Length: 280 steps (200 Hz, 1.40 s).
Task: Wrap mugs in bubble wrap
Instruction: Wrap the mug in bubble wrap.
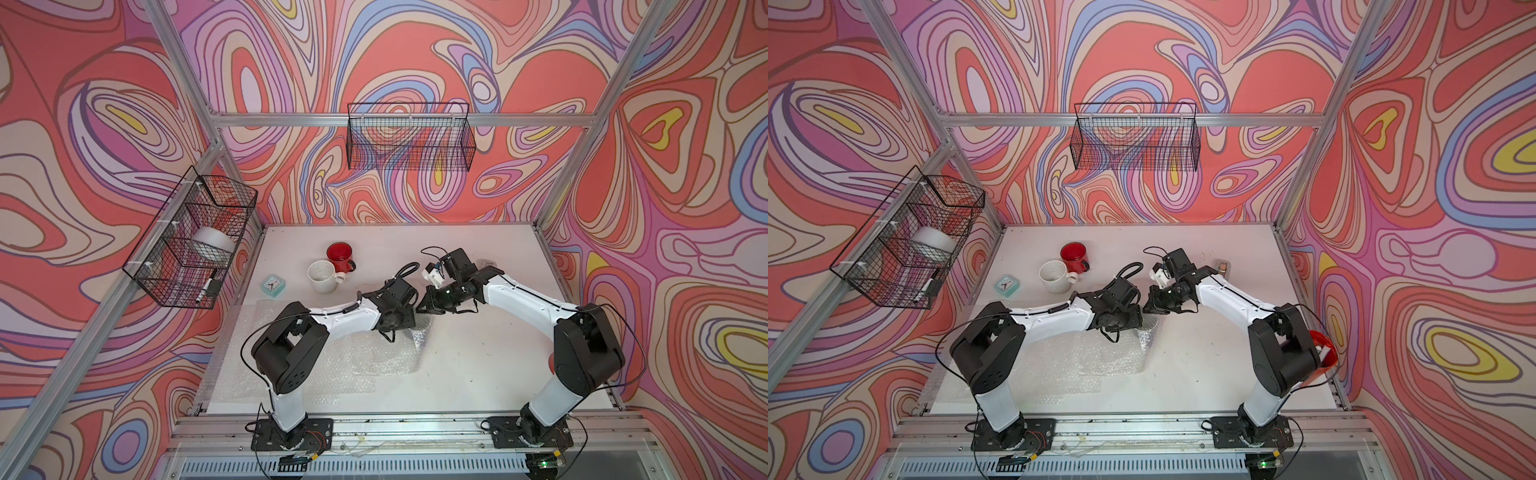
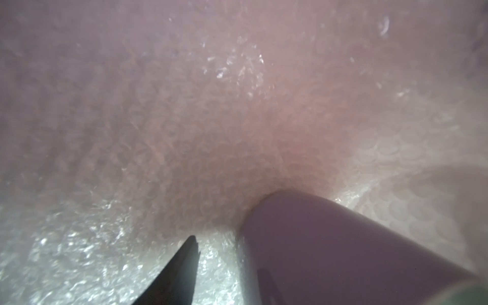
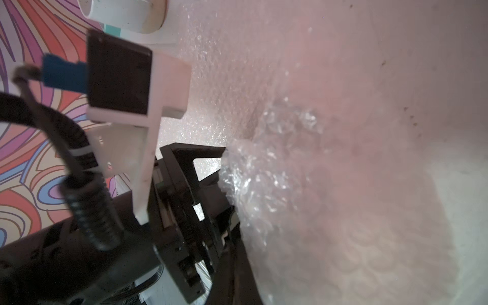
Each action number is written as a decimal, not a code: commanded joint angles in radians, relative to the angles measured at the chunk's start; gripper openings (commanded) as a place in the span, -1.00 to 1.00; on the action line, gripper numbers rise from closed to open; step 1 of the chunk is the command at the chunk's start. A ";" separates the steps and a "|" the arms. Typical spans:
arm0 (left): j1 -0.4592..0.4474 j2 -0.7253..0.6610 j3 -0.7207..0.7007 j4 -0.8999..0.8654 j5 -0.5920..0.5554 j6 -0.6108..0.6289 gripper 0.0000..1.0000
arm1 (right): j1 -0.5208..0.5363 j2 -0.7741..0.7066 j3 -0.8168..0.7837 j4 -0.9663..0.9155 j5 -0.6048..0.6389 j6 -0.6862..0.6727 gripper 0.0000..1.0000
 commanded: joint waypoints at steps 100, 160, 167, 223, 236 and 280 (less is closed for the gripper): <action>0.007 -0.219 -0.143 0.107 -0.096 -0.023 -0.02 | 0.053 0.144 -0.042 0.034 0.145 -0.001 -1.00; 0.008 -0.227 -0.167 0.260 -0.052 0.017 0.40 | 0.055 0.144 -0.044 0.042 0.142 0.013 -1.00; 0.010 -0.217 -0.159 0.259 -0.051 0.019 0.41 | 0.056 0.143 -0.047 0.045 0.139 0.017 -1.00; 0.015 -0.137 -0.113 0.218 -0.058 -0.002 0.37 | 0.066 0.128 -0.048 0.046 0.135 0.019 -1.00; 0.016 -0.127 -0.114 0.214 -0.057 -0.008 0.36 | 0.066 0.117 -0.048 0.046 0.134 0.019 -1.00; 0.016 -0.120 -0.135 0.215 -0.051 -0.015 0.34 | 0.072 0.021 -0.081 0.106 0.098 0.039 -0.73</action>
